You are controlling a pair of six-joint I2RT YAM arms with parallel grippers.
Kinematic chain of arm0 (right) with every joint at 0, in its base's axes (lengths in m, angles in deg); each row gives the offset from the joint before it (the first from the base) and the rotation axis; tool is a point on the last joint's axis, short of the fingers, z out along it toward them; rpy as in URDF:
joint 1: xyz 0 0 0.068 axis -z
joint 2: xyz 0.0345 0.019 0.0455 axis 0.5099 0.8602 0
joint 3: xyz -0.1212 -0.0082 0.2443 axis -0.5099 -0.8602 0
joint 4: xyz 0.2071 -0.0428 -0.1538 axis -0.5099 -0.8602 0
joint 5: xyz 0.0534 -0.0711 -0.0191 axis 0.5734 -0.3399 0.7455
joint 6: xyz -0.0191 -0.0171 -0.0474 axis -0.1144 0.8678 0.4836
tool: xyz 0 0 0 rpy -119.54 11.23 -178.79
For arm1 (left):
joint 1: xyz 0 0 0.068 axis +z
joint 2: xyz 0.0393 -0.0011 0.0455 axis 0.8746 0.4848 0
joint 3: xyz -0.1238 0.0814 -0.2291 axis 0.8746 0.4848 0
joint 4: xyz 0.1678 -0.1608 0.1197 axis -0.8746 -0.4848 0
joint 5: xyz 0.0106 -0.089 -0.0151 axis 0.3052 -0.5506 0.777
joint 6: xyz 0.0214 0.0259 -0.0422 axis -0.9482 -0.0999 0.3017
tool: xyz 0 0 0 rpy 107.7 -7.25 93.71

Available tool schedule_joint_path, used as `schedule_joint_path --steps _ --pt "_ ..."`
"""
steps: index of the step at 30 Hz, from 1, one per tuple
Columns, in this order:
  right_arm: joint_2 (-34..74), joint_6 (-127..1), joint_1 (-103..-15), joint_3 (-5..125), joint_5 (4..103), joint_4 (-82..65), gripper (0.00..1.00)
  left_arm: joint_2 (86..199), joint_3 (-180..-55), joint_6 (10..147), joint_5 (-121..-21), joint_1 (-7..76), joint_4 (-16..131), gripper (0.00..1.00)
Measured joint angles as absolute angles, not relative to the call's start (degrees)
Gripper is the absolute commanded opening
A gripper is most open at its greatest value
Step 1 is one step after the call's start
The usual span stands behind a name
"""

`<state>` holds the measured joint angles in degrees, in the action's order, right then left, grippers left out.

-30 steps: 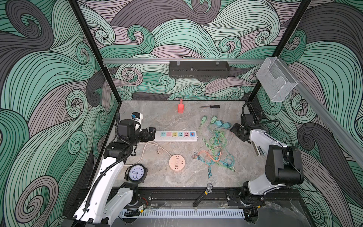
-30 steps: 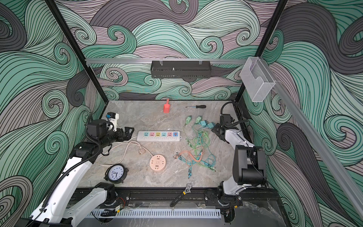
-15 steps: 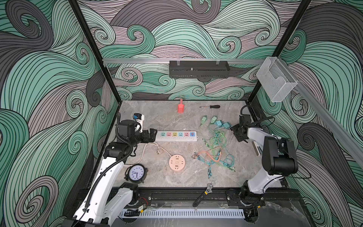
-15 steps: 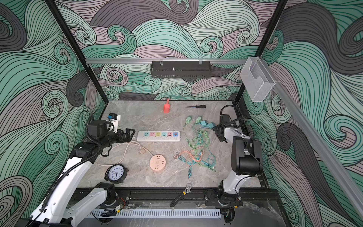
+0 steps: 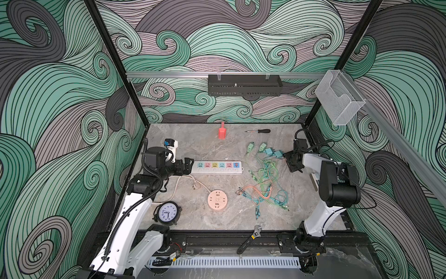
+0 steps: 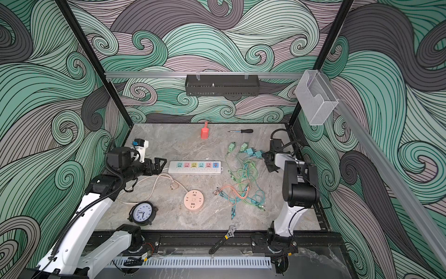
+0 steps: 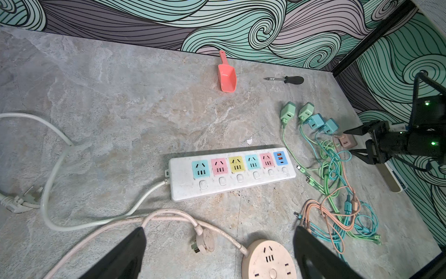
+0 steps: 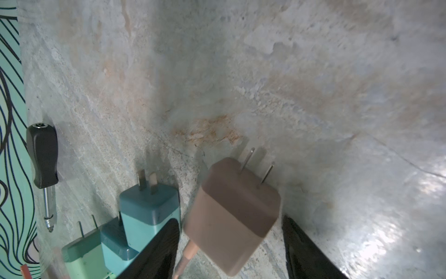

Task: Insert the plug
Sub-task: 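Close the right gripper on the pink charger plug and lift it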

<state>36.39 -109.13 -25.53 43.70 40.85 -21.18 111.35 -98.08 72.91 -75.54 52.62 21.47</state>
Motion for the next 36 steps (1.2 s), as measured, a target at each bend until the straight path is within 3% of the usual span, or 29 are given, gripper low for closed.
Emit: schedule_joint_path --steps 20,25,36 --pt "39.56 -112.46 -25.43 49.36 39.41 -29.24 0.66 111.28 -101.01 71.6 -77.18 52.62 20.55 0.97" --pt "41.11 -112.15 -25.36 51.4 39.32 -30.01 0.56 111.21 -101.58 71.16 -77.33 52.62 20.01 0.97" --pt "41.59 -110.51 -25.29 51.53 39.34 -30.03 0.46 110.21 -102.12 70.39 -77.53 52.62 19.9 0.97"
